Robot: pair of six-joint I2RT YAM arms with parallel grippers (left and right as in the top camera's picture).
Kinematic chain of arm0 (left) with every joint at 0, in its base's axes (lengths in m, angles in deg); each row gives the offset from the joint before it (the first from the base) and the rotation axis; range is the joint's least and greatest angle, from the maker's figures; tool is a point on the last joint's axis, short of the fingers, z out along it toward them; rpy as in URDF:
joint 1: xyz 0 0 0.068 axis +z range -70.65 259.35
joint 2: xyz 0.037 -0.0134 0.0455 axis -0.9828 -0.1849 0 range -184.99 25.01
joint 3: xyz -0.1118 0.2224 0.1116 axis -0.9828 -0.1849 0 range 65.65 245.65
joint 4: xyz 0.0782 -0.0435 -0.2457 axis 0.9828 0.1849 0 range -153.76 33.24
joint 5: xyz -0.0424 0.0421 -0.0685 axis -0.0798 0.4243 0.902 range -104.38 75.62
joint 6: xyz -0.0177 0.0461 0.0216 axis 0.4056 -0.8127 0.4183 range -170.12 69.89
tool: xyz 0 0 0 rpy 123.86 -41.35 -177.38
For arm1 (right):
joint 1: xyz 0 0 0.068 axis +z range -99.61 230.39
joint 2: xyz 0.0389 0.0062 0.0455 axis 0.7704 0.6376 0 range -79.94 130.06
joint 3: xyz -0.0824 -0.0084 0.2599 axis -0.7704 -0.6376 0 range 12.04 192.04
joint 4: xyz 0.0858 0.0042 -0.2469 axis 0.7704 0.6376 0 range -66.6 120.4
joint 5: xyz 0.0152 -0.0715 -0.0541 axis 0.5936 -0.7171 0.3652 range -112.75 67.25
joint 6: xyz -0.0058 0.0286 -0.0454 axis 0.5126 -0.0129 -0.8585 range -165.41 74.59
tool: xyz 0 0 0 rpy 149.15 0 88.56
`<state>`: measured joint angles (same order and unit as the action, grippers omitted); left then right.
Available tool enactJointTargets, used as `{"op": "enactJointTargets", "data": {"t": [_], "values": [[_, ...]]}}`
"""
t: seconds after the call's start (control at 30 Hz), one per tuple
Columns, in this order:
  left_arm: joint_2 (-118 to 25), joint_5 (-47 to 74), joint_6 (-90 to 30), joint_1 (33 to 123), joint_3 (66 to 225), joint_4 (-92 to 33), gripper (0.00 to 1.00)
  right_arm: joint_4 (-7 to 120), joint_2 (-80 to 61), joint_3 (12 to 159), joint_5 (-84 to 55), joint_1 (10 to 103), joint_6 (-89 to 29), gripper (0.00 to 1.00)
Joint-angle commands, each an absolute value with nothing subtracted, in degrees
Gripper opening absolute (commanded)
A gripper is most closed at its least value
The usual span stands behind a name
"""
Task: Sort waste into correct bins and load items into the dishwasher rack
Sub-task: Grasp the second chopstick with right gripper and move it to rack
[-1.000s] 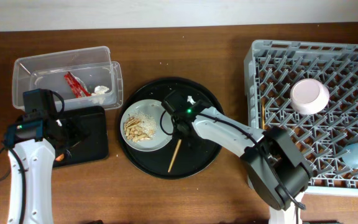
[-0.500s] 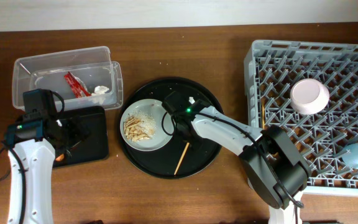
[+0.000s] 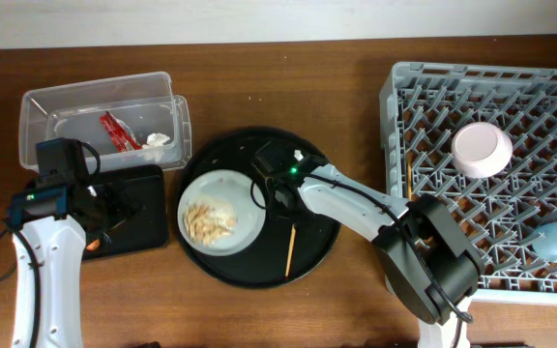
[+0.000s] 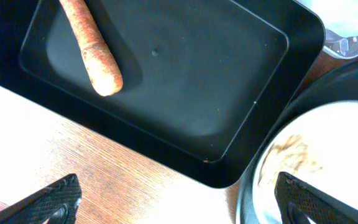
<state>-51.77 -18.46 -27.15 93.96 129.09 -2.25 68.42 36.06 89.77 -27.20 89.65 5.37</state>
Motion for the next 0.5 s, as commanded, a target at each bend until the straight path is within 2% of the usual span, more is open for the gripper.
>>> {"op": "enactJointTargets", "data": {"t": [0.0,0.23,0.47], "values": [[-51.8,-19.3,-27.9,93.8,129.4,-2.2,0.99,69.1,36.7,89.3,-24.5,90.1,5.0,0.04],[-51.8,-19.3,-27.9,93.8,129.4,-2.2,0.99,69.1,28.6,89.6,-24.9,86.7,1.3,0.04],[-51.8,-19.3,-27.9,93.8,129.4,-2.2,0.99,75.2,13.4,89.6,-24.9,79.7,-16.8,0.05]]}}
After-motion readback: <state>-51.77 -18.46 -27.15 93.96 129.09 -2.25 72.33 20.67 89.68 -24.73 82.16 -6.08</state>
